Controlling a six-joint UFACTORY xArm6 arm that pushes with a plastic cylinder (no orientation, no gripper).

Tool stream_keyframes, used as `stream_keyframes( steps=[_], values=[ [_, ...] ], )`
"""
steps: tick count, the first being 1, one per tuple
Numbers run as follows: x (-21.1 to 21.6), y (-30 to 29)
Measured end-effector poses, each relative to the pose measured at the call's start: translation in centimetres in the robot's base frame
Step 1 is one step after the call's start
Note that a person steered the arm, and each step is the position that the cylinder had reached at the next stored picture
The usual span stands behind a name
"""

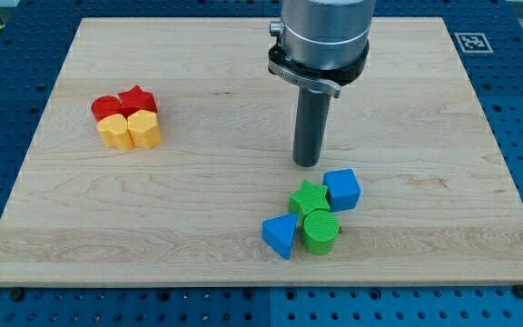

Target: Place the red circle to the top left of the board

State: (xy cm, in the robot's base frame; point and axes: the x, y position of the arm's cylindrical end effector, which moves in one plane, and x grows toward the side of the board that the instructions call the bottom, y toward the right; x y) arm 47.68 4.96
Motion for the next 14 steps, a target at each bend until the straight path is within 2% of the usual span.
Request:
stream_keyframes(
  steps=[2,3,4,5,6,7,8,9,11,13,14],
  values=[
    [0.9,0.0],
    [-1.2,0.0],
    [-7.4,-0.1],
    [-13.4,-3.9],
    [-17.6,-11.6],
    [-18.5,-20.8],
    [-17.6,-28.6],
    [-14.2,-31.4],
    [-7.3,-31.1],
    [-7.8,-19.4],
    [-9.3,-18.5]
  ],
)
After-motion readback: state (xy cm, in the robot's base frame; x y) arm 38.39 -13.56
